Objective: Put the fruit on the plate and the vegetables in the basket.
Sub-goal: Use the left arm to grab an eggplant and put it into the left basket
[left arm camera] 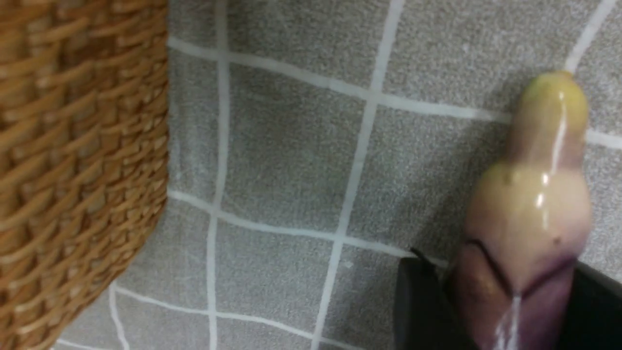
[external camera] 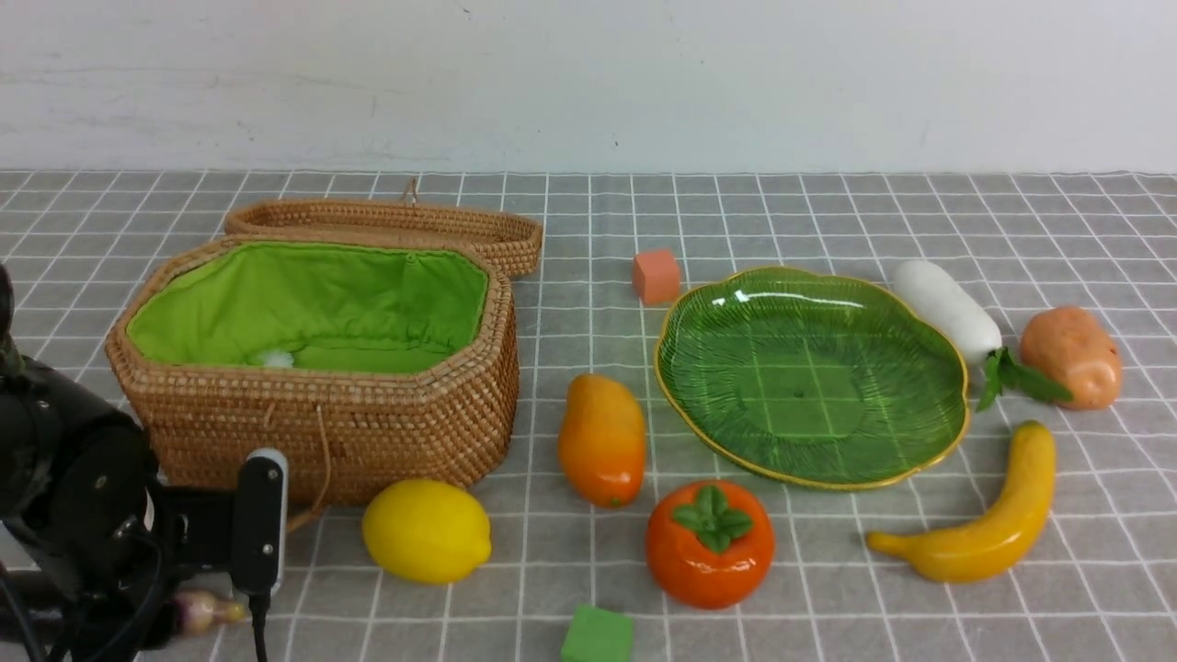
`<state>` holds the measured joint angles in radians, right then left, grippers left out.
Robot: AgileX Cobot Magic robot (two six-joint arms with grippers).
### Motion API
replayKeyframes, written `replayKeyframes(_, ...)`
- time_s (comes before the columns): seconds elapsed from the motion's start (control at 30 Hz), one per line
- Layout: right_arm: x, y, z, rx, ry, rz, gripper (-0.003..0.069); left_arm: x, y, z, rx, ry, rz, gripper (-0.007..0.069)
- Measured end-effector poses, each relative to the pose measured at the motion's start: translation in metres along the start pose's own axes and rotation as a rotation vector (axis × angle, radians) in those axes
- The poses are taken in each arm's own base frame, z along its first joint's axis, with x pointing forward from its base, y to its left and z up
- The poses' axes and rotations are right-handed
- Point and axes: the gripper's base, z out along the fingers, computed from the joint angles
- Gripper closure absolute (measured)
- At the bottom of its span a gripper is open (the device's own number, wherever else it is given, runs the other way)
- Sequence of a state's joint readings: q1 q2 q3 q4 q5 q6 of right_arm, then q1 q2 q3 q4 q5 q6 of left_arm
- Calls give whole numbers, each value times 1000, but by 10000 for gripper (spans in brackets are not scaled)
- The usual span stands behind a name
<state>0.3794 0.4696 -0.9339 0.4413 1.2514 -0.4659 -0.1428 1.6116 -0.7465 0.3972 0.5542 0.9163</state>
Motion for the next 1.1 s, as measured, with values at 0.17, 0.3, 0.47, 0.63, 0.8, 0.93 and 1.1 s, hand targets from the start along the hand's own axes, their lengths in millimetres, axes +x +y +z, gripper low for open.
replayKeyframes(0.17, -1, 1, 0, -13, -7, 5, 592, 1, -1, -1, 9, 8, -1, 323)
replayKeyframes(0.3, -1, 1, 0, -16, -8, 6, 587, 5, -1, -13, -10, 12, -12, 323)
replayKeyframes(0.47, -1, 1, 0, -16, -8, 6, 582, 10, -7, -34, 4, 10, -90, 323)
replayKeyframes(0.63, -4, 1, 0, -11, -42, 10, 580, 19, -15, -84, -66, -82, -241, 323)
replayKeyframes(0.8, -16, -3, -1, 32, -176, 22, 578, 21, 1, -143, -288, -256, -330, 323)
replayKeyframes(0.93, -27, -6, -4, 65, -300, 40, 573, 3, 28, -195, -468, -440, -308, 323)
replayKeyframes(1.1, -31, -8, -6, 77, -349, 53, 572, -49, 65, -204, -543, -554, -170, 323)
